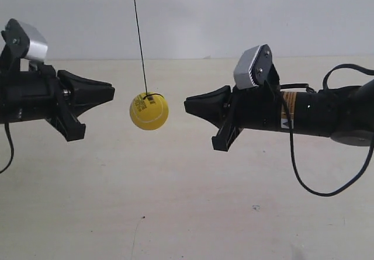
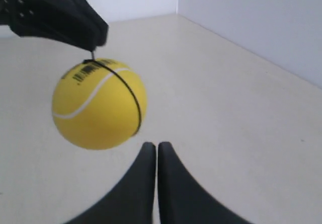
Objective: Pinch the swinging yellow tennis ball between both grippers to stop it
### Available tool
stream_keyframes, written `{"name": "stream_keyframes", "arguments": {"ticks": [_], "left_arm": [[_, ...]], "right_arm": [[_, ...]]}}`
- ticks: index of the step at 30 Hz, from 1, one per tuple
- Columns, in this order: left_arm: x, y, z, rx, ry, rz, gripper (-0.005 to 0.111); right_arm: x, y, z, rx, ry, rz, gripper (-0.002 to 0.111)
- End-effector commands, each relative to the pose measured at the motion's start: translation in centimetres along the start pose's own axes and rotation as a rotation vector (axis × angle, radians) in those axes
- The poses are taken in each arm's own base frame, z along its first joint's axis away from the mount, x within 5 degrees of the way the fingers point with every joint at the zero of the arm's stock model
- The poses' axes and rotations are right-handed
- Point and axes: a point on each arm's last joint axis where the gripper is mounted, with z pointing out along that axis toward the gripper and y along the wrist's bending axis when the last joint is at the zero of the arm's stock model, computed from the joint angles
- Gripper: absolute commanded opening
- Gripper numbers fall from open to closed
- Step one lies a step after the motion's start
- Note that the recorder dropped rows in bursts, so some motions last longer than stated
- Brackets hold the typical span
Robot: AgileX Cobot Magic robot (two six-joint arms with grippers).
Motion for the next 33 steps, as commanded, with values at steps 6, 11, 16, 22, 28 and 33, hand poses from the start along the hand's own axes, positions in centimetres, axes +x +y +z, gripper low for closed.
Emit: {"name": "stream_keyframes", "arguments": {"ticks": [6, 11, 16, 22, 28, 33], "left_arm": [[-2.0, -3.0, -6.4, -0.257, -0.024, 0.041, 0.005], [-2.6, -7.2, -13.2, -0.520, -0.228, 0.073, 0.005], [-2.1, -11.1, -17.8, -0.630, -0.492, 0.077, 0.005], [-1.4, -12.8, -19.6, -0.650, -0.606, 0.057, 0.005], [-1.4, -13.0, -19.8, -0.652, -0.616, 0.068, 0.005], [-1.4, -13.0, -19.8, -0.652, -0.616, 0.068, 0.005]], "right_arm": [[-2.4, 0.9, -3.8, 0.159, -0.024, -0.054, 0.000], [-6.0, 4.6, -9.0, 0.397, -0.167, -0.183, 0.000], [-9.4, 9.1, -13.4, 0.467, -0.250, -0.290, 0.000], [-11.5, 11.7, -16.6, 0.548, -0.310, -0.182, 0.000], [-11.9, 12.4, -17.6, 0.582, -0.328, -0.131, 0.000], [-11.9, 12.4, -17.6, 0.582, -0.328, -0.131, 0.000]]}}
